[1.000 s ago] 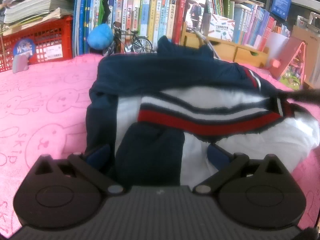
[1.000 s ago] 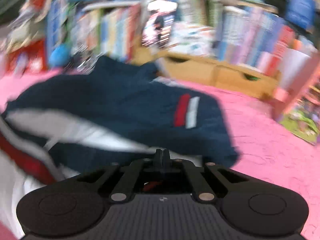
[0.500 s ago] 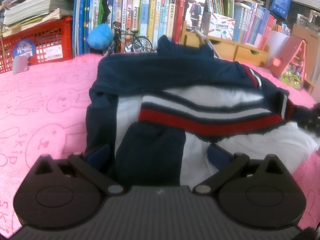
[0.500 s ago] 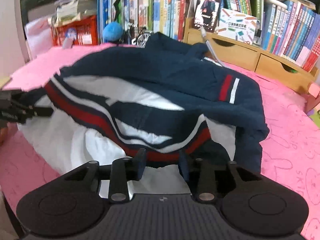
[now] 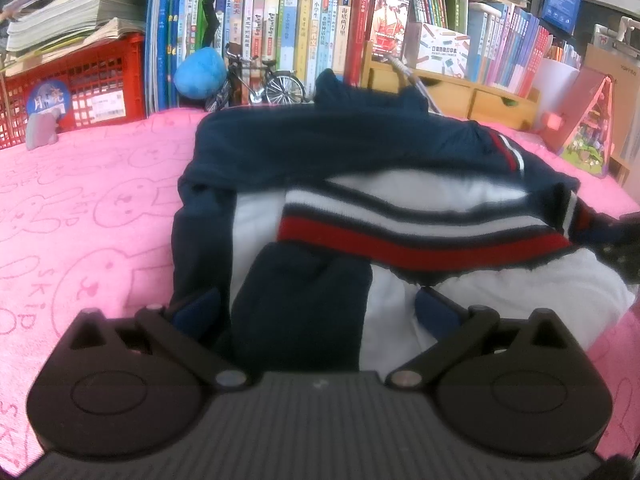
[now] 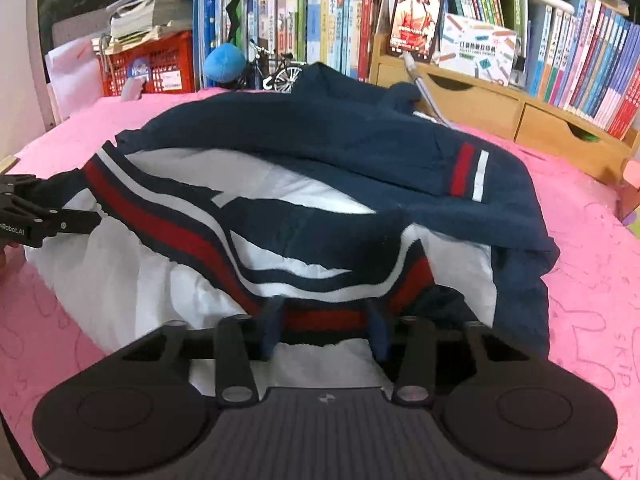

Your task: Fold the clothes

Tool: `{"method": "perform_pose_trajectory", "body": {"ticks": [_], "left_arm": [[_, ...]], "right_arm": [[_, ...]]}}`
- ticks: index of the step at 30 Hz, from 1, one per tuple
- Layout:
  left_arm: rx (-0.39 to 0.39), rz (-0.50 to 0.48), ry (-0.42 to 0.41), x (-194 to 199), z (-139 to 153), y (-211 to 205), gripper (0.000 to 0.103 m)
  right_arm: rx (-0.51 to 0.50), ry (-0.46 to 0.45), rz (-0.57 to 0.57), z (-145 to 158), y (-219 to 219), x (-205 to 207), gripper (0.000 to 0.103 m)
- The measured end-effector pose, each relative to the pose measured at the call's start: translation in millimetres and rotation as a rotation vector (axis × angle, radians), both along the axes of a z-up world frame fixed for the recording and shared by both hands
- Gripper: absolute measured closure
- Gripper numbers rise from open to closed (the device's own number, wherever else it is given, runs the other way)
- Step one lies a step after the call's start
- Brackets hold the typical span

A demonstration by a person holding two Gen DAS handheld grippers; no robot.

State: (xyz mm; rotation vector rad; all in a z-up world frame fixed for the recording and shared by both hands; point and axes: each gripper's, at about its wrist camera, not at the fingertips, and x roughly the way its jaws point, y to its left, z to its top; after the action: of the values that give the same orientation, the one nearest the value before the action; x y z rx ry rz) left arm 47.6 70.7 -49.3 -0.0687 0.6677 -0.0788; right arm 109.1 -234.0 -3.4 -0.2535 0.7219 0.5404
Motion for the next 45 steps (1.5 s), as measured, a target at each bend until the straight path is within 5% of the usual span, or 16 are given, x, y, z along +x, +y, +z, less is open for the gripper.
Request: {"method": "perform_pose_trajectory", "body": {"ticks": [2, 6, 9, 11, 13, 14, 17, 18, 20, 28, 39, 42, 45], "left_arm": [[0.001, 0.0, 0.0, 0, 0, 0, 0.0], [0.001, -0.001, 0.0, 0, 0, 0, 0.0], [0.003, -0.001, 0.0, 0, 0, 0, 0.0], [0.003, -0.001, 0.0, 0, 0, 0, 0.0], [0.002, -0.001, 0.0, 0, 0, 0, 0.0], [0.002, -0.001, 0.0, 0, 0, -1, 0.0], [0.002, 0.0, 0.0, 0, 0, -1, 0.0], [0.001, -0.001, 0.0, 0, 0, -1, 0.0], [-0.002, -0.001, -0.001, 0, 0, 0, 0.0], [-0.004, -0.001, -0.001, 0, 0, 0, 0.0], [-0.018, -0.001, -0.005, 0, 0, 3, 0.0], [-0.049, 0.015, -0.013, -3, 1, 8, 0.0], [-0.125, 0.048, -0.019, -7, 8, 21, 0.0]], "right_arm": [[-0.004, -0.022, -0.019, -1, 2, -2, 0.085], [0.016, -0.037, -0.062, 2, 1, -2, 0.089], [0.044, -0.032, -0.112, 6, -3, 1, 0.082], [0.042, -0.021, -0.142, 5, -1, 2, 0.073], [0.009, -0.02, -0.13, 0, 7, 1, 0.053], [-0.003, -0.037, -0.123, -3, 10, 0, 0.053], [0.02, -0.022, -0.123, -4, 9, 3, 0.067], [0.019, -0.028, -0.15, -4, 7, 3, 0.088], [0.067, -0.025, -0.188, -3, 0, 5, 0.095], [0.221, -0.255, -0.231, 30, -12, 0, 0.096], [0.137, -0.098, -0.259, -19, 0, 52, 0.095], [0.139, -0.108, -0.183, -8, -6, 42, 0.085], [0.206, -0.102, -0.108, 11, -26, 30, 0.046]]}}
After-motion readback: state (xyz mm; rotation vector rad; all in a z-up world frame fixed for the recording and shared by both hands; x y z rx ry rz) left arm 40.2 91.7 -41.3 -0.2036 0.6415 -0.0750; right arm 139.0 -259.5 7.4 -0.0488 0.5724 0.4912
